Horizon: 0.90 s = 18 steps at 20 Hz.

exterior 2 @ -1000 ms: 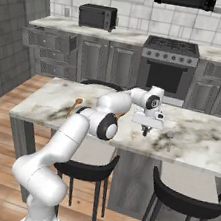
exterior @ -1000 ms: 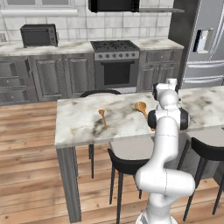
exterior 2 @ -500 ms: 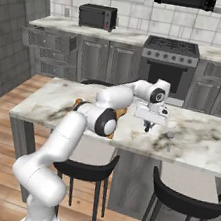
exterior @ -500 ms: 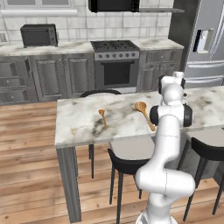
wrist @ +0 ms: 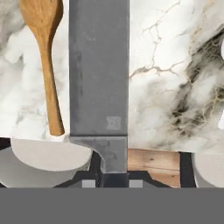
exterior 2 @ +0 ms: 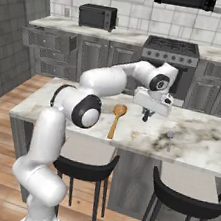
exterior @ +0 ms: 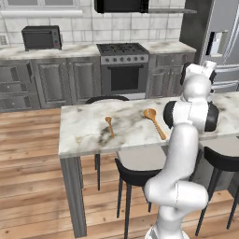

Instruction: Pick up the metallic utensils from the counter and place them in the open drawer. Make sure not to pick up any wooden utensils.

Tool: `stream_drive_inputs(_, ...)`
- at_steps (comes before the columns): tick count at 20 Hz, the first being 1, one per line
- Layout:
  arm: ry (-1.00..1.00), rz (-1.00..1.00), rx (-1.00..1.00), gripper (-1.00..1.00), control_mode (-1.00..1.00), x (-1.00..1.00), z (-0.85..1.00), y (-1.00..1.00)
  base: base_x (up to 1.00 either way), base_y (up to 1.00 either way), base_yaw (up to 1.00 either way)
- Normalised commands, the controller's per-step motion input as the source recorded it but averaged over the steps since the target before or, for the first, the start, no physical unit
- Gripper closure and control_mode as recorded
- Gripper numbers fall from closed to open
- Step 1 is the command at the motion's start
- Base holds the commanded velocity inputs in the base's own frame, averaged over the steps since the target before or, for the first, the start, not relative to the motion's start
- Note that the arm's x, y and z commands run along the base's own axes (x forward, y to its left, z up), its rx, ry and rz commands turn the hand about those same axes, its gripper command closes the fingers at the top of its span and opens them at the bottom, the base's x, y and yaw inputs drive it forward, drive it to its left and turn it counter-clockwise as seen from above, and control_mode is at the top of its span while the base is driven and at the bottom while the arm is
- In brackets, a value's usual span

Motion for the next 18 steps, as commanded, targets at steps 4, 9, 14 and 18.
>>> stream_drive_inputs(4,-0.3,0.0,-0.06,1.0,-1.0,-1.0,0.51,0.76,0.0,0.0,0.0)
stream_drive_inputs(9,-0.13,0.0,-0.15,1.0,-1.0,-1.0,0.36,0.76,0.0,0.0,0.0)
stream_drive_inputs(14,0.0,0.0,-0.21,1.0,-1.0,-1.0,0.33,0.73,0.0,0.0,0.0)
stream_drive_inputs(18,-0.01,0.0,-0.12,1.0,-1.0,-1.0,0.27,0.49,0.0,0.0,0.0)
